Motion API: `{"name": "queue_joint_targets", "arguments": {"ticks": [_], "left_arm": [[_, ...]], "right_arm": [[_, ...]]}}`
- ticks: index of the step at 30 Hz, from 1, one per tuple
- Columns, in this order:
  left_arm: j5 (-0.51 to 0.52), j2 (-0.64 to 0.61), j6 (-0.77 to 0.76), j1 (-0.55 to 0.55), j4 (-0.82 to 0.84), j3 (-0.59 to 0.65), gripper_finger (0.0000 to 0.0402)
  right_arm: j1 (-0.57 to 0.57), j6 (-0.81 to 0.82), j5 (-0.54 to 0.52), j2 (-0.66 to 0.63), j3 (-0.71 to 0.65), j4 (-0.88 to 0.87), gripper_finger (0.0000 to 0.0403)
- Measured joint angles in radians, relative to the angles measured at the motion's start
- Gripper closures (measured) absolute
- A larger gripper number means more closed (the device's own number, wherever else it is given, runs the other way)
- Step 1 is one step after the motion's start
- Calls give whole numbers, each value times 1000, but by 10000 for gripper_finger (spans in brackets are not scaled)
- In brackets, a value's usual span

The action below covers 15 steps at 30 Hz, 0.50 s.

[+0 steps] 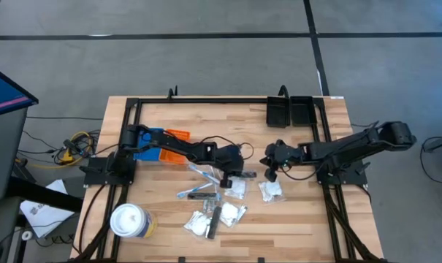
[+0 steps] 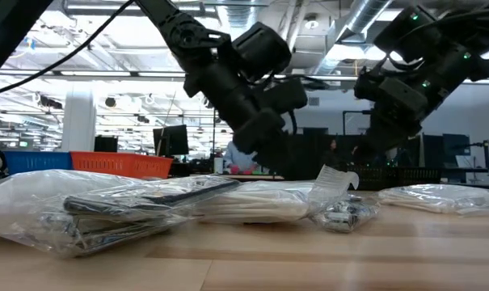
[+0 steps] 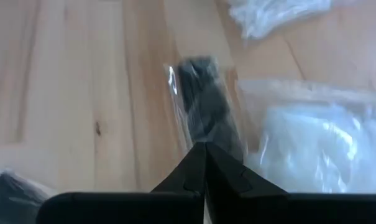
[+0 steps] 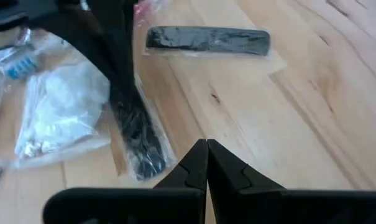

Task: Pick & Place Travel size toiletries
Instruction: Put the black comb into the right black bin

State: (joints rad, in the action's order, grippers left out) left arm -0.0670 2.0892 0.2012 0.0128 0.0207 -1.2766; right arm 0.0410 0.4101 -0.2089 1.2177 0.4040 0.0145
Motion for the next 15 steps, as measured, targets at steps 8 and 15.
{"name": "queue_joint_targets", "arguments": {"ticks": [8, 15], "left_arm": [[-268, -8, 26, -1, 85, -12, 401], [-475, -20, 38, -2, 135, -13, 401]], "right_arm": [[-29, -33, 0, -1, -2, -6, 403], [-39, -36, 0, -1, -2, -3, 403]]}}
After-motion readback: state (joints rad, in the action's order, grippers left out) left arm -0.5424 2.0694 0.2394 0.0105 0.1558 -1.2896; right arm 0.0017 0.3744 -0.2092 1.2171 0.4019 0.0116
